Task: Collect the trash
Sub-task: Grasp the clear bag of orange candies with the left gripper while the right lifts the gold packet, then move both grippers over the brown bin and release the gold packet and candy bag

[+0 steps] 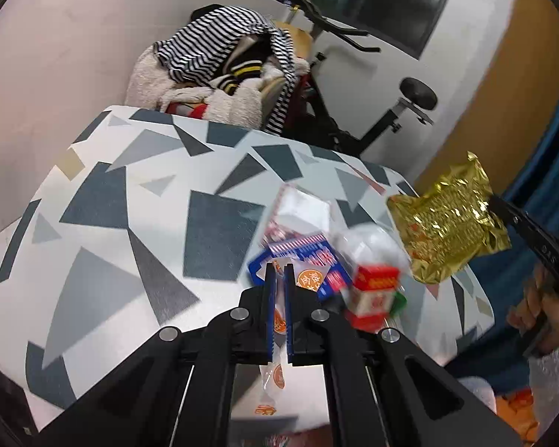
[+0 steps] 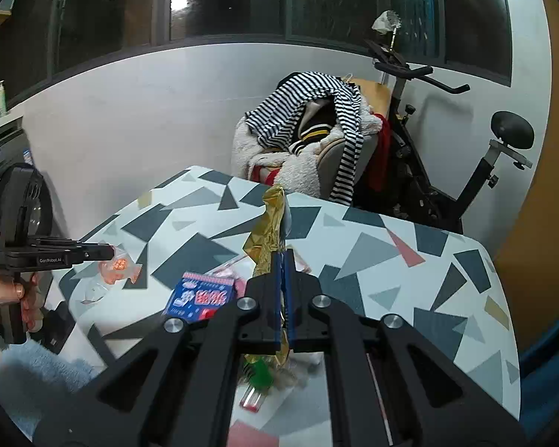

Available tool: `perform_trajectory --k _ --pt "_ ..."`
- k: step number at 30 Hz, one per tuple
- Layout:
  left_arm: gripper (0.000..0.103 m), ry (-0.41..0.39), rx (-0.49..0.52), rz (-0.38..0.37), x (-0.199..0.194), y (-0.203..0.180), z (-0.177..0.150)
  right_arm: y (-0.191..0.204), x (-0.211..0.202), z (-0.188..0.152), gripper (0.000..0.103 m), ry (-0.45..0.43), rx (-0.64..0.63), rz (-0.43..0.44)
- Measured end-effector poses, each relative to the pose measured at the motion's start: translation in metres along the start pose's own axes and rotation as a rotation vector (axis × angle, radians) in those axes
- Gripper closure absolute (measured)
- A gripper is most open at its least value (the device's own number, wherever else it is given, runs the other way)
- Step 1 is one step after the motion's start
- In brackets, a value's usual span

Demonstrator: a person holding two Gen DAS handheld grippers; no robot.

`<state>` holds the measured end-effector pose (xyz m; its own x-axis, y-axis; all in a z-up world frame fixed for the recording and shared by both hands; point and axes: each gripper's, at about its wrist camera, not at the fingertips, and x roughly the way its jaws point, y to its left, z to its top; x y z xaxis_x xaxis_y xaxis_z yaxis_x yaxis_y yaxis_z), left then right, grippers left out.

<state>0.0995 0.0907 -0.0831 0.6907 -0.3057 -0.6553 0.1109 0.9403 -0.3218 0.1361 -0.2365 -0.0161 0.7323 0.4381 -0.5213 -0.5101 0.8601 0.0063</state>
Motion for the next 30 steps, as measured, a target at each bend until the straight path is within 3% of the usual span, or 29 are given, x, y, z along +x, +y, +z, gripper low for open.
perform_trajectory --k 13,30 --pt "0.098 0.033 0.089 -0.049 -0.033 -0.038 -0.056 0.023 -0.054 -0.043 0.097 0.052 -0.035 0.074" --pt "0.098 0.093 0.078 -0.076 -0.047 -0.05 -0.116 0.068 -0.06 -0.127 0.097 0.267 -0.086 0.245"
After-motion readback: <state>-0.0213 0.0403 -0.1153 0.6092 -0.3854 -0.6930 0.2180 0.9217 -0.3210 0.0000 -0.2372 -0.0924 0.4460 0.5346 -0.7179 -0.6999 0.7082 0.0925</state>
